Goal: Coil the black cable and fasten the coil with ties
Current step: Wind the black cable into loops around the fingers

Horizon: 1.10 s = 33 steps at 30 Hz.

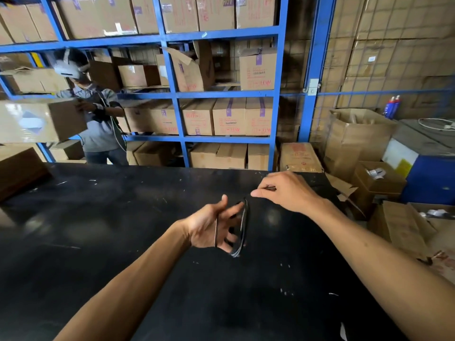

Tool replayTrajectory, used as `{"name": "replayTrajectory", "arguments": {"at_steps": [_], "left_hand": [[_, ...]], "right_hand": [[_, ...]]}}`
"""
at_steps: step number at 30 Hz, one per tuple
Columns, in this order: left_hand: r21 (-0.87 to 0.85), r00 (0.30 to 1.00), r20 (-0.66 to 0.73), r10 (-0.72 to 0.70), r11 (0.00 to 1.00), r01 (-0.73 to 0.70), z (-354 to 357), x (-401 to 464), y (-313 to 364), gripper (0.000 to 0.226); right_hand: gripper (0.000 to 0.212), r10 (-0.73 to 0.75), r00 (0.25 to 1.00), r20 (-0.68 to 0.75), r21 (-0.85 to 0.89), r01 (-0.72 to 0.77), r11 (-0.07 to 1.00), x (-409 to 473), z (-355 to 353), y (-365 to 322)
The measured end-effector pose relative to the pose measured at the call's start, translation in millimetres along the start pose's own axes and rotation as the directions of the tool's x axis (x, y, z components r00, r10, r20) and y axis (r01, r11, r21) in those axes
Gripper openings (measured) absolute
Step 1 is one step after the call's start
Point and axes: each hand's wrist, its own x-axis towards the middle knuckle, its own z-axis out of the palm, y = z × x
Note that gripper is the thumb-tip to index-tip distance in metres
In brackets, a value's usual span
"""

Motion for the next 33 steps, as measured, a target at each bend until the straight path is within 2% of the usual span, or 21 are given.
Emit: {"name": "replayTrajectory", "arguments": {"at_steps": [5, 8, 10, 12, 14, 17, 19, 23, 25, 26, 29, 33], "left_hand": [[-0.240, 0.937, -0.302, 0.174, 0.938, -0.251, -8.7, 6.7, 11.7, 0.064], [-0.357, 0.889, -0.340, 0.307, 0.832, -0.424, -13.5, 8.6, 21.3, 0.064], [-0.410, 0.871, -0.309, 0.382, 0.773, -0.484, -15.5, 7.9, 29.2, 0.064], [-0.440, 0.872, -0.254, 0.419, 0.753, -0.490, -15.0, 7.2, 35.4, 0.063], [-0.459, 0.883, -0.156, 0.442, 0.759, -0.461, -11.0, 5.4, 37.9, 0.063], [-0.414, 0.900, 0.033, 0.435, 0.825, -0.384, -3.4, 0.0, 38.7, 0.064], [-0.369, 0.902, 0.140, 0.409, 0.867, -0.336, 2.0, -5.9, 38.1, 0.064], [-0.253, 0.907, 0.311, 0.284, 0.945, -0.209, 10.8, -14.8, 30.7, 0.064], [-0.157, 0.907, 0.375, 0.191, 0.978, -0.140, 13.8, -15.7, 23.7, 0.067], [-0.092, 0.908, 0.395, 0.139, 0.989, -0.112, 14.8, -14.8, 19.8, 0.068], [0.090, 0.911, 0.413, 0.001, 0.995, -0.042, 16.6, -8.0, 7.3, 0.070], [0.158, 0.949, 0.311, -0.060, 0.987, 0.010, 15.1, 3.2, -1.2, 0.069]], "right_hand": [[0.027, 0.034, 0.984, -0.174, 0.267, 0.014, 0.963, -33.5, 37.4, -12.3], [0.029, 0.043, 0.981, -0.189, 0.397, 0.036, 0.917, -56.6, 63.0, -20.1], [0.026, 0.060, 0.987, -0.147, 0.473, 0.017, 0.881, -70.3, 79.8, -26.0], [0.023, 0.120, 0.991, -0.053, 0.559, -0.071, 0.826, -79.8, 93.1, -28.1], [0.022, 0.186, 0.981, 0.051, 0.621, -0.177, 0.763, -83.1, 99.5, -25.2], [0.021, 0.212, 0.967, 0.139, 0.653, -0.250, 0.715, -80.2, 97.7, -13.1], [0.022, 0.219, 0.959, 0.177, 0.598, -0.282, 0.750, -73.0, 89.8, -4.2], [0.030, 0.253, 0.950, 0.185, 0.354, -0.305, 0.884, -48.3, 61.8, 12.4], [0.035, 0.229, 0.961, 0.156, 0.256, -0.263, 0.930, -35.9, 42.2, 15.7], [0.030, 0.201, 0.971, 0.128, 0.197, -0.224, 0.954, -29.6, 32.0, 16.3], [0.014, 0.041, 0.998, 0.047, -0.020, -0.040, 0.999, -13.1, 5.8, 14.9], [0.019, -0.143, 0.990, 0.005, -0.207, 0.141, 0.968, -4.3, -13.5, 3.3]]}}
